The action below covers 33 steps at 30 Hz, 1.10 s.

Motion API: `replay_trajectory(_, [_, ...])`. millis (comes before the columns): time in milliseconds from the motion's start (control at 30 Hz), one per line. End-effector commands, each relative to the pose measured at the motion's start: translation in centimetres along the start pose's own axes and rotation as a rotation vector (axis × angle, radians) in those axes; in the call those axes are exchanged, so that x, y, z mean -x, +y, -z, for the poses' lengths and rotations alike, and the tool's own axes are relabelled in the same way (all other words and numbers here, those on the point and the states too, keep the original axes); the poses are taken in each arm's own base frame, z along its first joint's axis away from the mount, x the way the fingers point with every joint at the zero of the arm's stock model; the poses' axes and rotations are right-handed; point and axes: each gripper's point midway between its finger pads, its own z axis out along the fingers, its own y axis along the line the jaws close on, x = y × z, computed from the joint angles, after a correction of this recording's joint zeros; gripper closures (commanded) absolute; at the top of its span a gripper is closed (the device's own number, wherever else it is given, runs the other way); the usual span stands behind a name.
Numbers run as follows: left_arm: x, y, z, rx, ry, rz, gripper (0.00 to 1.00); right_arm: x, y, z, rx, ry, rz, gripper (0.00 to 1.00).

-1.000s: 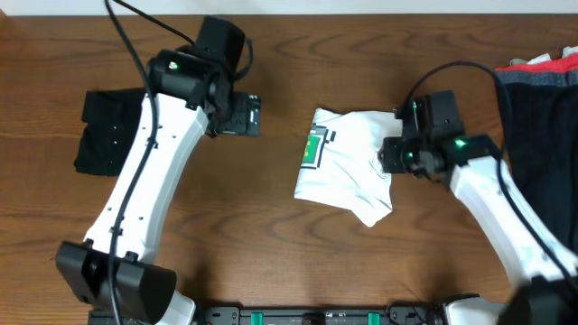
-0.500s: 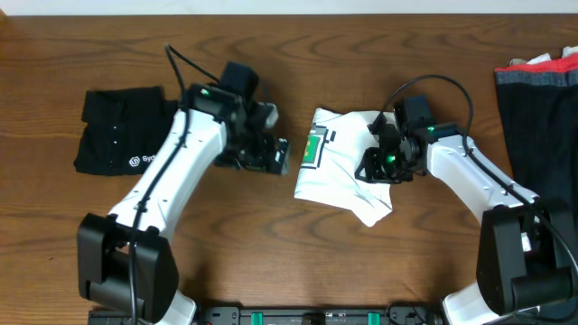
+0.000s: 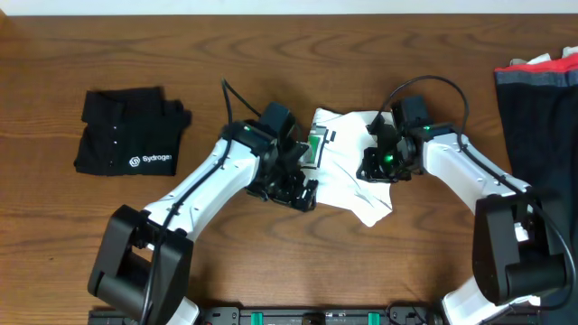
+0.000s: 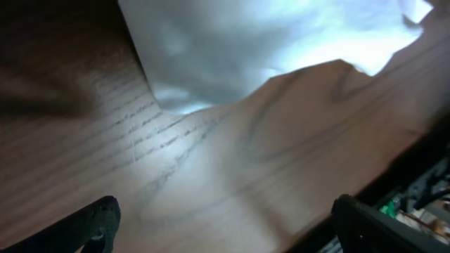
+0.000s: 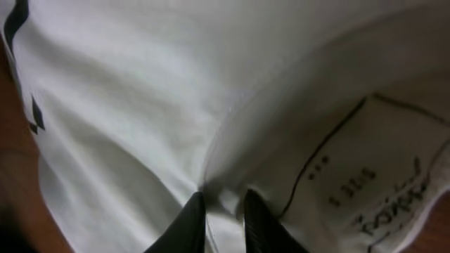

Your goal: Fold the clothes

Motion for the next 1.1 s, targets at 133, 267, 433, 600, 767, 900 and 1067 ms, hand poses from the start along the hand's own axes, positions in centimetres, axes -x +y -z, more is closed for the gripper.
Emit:
replay_trajectory(133, [0.3,2.1,-1.9,0.073,-0.038,-0.022,0.02,0.5,0.5,-0.2,0.02,-0.016,0.028,0.92])
replay_trajectory(267, [1.4,2.4,-2.4,0.076,-0.096,-0.046,0.09,0.5,0.5,0.0,0.031,-0.019,0.025,0.99])
replay_trajectory(433, [2.5,2.3,-2.3,0.073,-0.14,-0.07,0.32,1.5,-1.2,1.3,0.0,-0.066,0.013,0.99])
replay_trajectory(600, [2.7,2.2,-2.3,0.073,-0.146,-0.085,0.43,2.7,-2.9,3.6,-0.008,-0.139,0.01,0.99])
replay_trajectory(767, [2.7,2.2,-2.3,0.073,-0.146,-0.085,0.33,2.8,-3.3,4.0,0.0,-0.147,-0.001,0.99])
replay_trajectory(900, [2.8,1.9,-2.3,0.055,-0.153,-0.086,0.24,2.7,-3.3,4.0,0.002,-0.142,-0.002,0.96])
replay_trajectory(1067, [2.8,-0.4,-2.8,-0.021,-0.151,-0.089,0.21,2.6,-3.3,4.0,0.001,-0.137,-0.005,0.94])
